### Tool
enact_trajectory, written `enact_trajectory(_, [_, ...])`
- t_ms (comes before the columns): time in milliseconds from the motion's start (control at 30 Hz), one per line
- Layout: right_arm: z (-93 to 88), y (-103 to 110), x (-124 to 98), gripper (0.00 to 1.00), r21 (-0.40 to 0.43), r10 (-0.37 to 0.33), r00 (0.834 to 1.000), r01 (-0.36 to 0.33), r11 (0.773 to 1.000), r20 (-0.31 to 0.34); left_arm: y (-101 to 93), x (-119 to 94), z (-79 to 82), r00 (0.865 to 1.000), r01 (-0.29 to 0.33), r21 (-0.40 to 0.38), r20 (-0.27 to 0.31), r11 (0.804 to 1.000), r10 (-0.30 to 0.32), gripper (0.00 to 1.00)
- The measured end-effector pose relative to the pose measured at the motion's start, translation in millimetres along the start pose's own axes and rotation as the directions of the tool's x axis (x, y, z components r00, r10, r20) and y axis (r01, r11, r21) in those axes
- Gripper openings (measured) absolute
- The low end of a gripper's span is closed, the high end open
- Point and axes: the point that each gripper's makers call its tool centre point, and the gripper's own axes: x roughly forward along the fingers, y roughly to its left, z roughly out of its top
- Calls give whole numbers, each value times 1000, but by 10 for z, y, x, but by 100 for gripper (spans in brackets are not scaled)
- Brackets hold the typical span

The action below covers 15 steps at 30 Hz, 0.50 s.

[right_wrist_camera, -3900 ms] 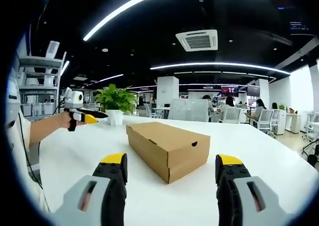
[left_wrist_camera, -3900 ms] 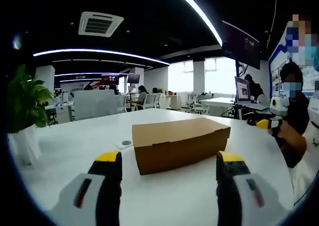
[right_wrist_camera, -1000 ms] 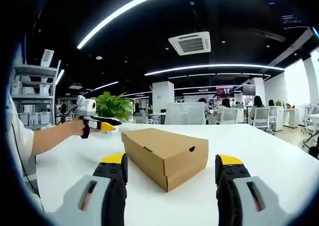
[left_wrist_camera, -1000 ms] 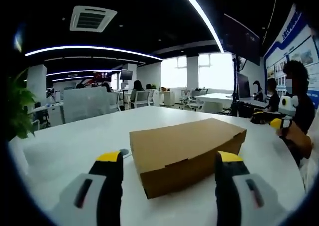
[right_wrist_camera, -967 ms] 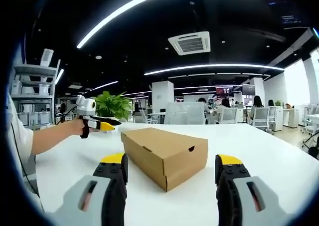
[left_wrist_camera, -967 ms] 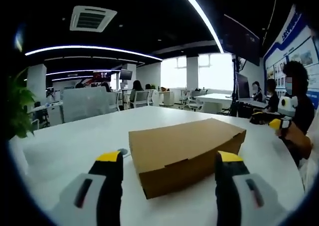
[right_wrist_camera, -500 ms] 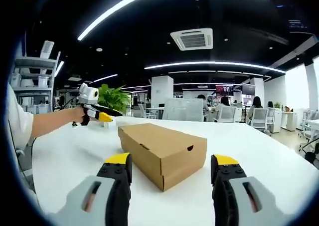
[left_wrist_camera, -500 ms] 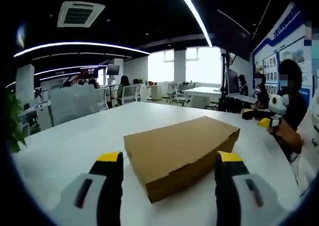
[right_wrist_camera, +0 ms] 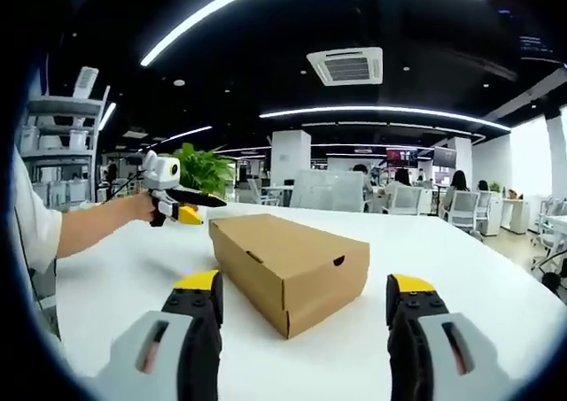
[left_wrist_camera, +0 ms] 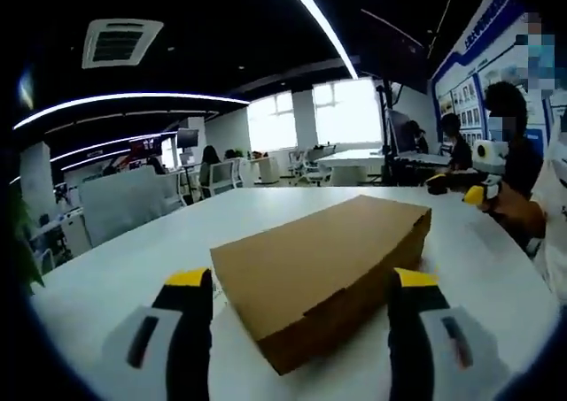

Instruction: Operate the shoe box by opening the lid, removing the specified soft item, and placing it in the target area until the item is outside and the box remains undamaged.

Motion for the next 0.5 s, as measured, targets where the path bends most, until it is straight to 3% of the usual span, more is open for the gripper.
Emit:
enact_trajectory(67, [-3,4,24,72,7,3,1000,-3,1000,-2,6,-25,36,1000,31,3,-6,1000,-30,70])
enact_trajectory(233, [-4,57,61,73,-21,18,1000,-18,1000,-21,-9,-94,256,995,62,-68,84,996,-56,75])
enact_trajectory(300, [14,66,66,73,-28,19,1000,-20,999,-24,-41,-106,245,995,71,-73,81,995,-65,81])
enact_trajectory(433, [36,49,110,73,-36,12,1000,-12,999,-22,-3,-93,192,997,51,-80,60,996,-46,79])
enact_trajectory(500, [12,54,150,73,-32,8,1000,-9,999,-29,3,-85,159,999,40,-46,29,998,-39,79])
